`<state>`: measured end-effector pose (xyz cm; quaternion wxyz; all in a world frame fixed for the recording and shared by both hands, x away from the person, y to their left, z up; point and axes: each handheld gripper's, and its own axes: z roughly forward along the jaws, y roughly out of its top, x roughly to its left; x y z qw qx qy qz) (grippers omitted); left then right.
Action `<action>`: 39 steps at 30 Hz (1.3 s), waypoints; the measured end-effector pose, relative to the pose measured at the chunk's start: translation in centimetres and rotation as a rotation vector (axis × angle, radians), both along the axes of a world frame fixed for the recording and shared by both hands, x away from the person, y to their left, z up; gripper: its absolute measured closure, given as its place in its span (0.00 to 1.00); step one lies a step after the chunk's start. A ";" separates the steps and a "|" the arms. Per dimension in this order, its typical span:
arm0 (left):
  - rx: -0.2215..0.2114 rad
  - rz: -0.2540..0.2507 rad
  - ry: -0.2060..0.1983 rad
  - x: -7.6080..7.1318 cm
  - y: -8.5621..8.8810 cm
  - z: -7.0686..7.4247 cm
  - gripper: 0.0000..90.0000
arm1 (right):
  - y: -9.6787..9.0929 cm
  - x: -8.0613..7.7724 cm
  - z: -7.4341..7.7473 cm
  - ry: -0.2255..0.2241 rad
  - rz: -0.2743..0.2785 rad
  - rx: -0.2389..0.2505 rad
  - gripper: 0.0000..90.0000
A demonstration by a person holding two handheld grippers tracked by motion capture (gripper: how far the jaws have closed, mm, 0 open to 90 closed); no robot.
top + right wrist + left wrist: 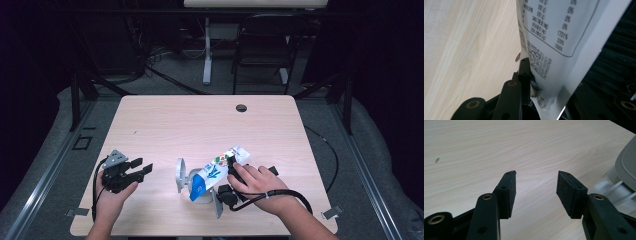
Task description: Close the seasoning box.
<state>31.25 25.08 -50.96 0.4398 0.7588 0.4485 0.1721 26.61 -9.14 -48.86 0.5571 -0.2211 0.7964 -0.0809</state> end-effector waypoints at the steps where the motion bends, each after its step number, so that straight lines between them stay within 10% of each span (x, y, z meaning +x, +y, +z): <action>1: 0.000 0.000 0.000 0.0 0.0 0.0 0.56 | 0.0 0.0 0.0 0.002 -0.001 0.001 0.82; 39: -0.004 0.004 -0.004 0.0 0.1 0.0 0.56 | 0.2 -0.4 0.5 0.000 0.021 -0.039 0.85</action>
